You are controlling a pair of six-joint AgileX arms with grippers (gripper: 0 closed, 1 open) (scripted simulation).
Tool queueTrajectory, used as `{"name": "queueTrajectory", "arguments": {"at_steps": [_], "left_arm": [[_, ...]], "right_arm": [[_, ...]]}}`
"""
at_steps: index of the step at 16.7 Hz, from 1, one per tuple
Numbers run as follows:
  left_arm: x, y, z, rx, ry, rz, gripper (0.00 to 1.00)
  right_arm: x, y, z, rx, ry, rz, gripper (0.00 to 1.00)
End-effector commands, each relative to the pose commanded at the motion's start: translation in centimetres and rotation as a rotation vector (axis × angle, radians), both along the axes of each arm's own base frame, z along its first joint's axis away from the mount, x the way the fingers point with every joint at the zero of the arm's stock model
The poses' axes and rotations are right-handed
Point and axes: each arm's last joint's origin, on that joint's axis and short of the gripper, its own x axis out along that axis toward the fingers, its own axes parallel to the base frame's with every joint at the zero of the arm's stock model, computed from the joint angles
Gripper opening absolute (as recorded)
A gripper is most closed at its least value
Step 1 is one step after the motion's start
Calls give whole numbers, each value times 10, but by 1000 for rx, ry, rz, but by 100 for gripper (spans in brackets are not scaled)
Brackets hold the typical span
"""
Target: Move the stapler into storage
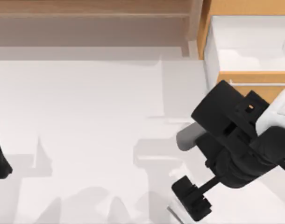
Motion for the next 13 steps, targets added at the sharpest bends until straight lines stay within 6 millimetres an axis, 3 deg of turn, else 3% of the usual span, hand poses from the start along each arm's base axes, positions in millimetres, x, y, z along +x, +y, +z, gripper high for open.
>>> {"name": "queueTrajectory", "arguments": {"at_steps": [3, 5, 13], "left_arm": [[0, 0, 0, 0, 0, 0, 100], [0, 0, 0, 0, 0, 0, 100], [0, 0, 0, 0, 0, 0, 100]], "right_arm": [[-4, 37, -19, -119, 104, 69, 100], [-8, 51, -26, -165, 138, 96, 100], [-9, 54, -34, -182, 149, 104, 100]]}}
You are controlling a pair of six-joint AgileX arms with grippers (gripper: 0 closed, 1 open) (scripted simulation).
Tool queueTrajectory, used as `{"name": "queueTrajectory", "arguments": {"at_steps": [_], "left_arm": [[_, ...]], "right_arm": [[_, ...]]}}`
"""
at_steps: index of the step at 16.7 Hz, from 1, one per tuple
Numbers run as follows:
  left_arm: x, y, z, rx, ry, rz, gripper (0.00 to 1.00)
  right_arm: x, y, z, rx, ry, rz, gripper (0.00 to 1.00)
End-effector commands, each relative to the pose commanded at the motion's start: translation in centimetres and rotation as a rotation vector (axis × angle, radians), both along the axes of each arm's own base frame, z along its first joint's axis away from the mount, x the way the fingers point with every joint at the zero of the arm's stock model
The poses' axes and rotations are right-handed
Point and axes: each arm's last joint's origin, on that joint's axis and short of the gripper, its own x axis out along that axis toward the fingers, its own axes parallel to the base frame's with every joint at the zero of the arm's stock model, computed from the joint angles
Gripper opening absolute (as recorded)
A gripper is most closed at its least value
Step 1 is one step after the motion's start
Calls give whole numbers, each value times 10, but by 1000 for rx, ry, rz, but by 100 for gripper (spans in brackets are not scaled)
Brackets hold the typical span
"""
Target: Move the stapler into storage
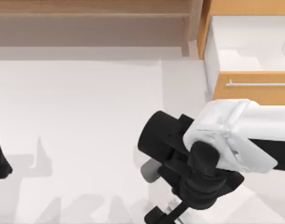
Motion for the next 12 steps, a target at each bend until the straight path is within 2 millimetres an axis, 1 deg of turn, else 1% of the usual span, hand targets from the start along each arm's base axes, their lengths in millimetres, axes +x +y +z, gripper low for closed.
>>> {"name": "queueTrajectory", "arguments": {"at_steps": [4, 6, 10, 12], "left_arm": [[0, 0, 0, 0, 0, 0, 100], [0, 0, 0, 0, 0, 0, 100], [0, 0, 0, 0, 0, 0, 100], [0, 0, 0, 0, 0, 0, 100]], "right_arm": [[1, 2, -31, 9, -6, 0, 100], [0, 1, -43, 3, -2, 0, 100], [-1, 1, -45, 1, -1, 1, 100], [-1, 1, -45, 1, -1, 1, 85]]}}
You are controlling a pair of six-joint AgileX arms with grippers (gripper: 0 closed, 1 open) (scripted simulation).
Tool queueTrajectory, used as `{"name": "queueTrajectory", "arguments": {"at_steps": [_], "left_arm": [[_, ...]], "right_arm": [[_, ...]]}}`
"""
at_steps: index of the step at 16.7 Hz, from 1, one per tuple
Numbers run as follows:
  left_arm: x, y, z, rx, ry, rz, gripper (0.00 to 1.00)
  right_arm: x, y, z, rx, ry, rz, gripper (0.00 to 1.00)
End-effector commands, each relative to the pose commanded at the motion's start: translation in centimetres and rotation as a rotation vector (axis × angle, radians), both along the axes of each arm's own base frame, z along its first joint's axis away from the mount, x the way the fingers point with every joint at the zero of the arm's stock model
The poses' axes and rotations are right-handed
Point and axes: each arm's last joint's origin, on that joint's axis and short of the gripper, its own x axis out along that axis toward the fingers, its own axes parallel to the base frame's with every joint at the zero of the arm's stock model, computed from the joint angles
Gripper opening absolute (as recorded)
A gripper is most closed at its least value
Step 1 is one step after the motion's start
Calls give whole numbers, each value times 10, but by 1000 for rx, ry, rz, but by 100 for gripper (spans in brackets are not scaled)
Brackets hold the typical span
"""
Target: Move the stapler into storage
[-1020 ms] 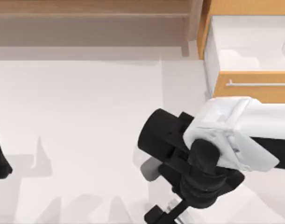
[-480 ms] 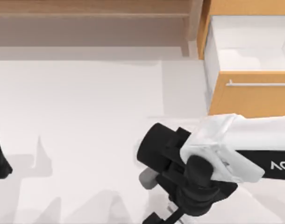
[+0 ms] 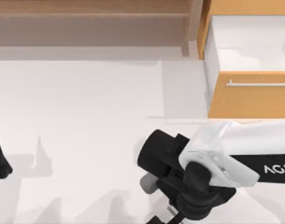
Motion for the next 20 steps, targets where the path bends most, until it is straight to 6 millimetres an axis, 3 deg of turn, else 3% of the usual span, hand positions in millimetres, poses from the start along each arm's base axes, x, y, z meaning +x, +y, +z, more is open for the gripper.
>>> {"name": "queueTrajectory", "arguments": {"at_steps": [11, 20], "left_arm": [[0, 0, 0, 0, 0, 0, 100], [0, 0, 0, 0, 0, 0, 100]], "right_arm": [[0, 0, 0, 0, 0, 0, 2], [0, 0, 0, 1, -1, -2, 0]]}}
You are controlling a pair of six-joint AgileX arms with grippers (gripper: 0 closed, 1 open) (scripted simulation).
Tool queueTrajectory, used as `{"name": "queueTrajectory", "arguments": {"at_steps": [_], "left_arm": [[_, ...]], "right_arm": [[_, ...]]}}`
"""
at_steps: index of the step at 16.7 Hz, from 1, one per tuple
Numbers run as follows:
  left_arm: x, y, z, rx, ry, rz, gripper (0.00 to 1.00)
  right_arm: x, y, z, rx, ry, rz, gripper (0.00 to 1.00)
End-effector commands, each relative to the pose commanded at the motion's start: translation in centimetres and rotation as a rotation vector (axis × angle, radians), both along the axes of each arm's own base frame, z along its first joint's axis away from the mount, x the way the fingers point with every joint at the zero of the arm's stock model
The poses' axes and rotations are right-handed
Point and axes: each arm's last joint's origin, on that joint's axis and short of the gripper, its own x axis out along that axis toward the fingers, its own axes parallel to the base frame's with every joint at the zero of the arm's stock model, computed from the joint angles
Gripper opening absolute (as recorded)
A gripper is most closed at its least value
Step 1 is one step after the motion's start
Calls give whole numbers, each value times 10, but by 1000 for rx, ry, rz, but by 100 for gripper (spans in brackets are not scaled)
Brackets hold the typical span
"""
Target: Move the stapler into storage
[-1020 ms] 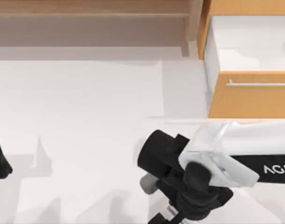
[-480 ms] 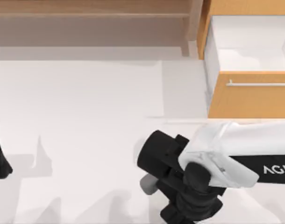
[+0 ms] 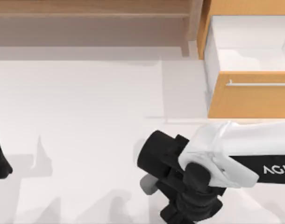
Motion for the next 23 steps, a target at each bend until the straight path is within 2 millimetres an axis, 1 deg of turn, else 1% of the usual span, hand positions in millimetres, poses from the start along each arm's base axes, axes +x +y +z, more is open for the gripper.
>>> {"name": "queueTrajectory", "arguments": {"at_steps": [2, 8, 12, 13, 15, 18, 21, 23], "left_arm": [[0, 0, 0, 0, 0, 0, 100], [0, 0, 0, 0, 0, 0, 100], [0, 0, 0, 0, 0, 0, 100], [0, 0, 0, 0, 0, 0, 100], [0, 0, 0, 0, 0, 0, 100], [0, 0, 0, 0, 0, 0, 100], [0, 0, 0, 0, 0, 0, 100], [0, 0, 0, 0, 0, 0, 100]], "right_arm": [[0, 0, 4, 0, 0, 1, 0], [0, 0, 30, 0, 0, 0, 0], [0, 0, 28, -4, 3, -1, 0], [3, 0, 32, 8, -9, -7, 0], [18, 1, 50, 56, -65, -40, 0], [58, -5, 95, 144, -193, -135, 0], [106, -24, 146, 193, -326, -263, 0], [138, -43, 170, 183, -390, -349, 0]]}}
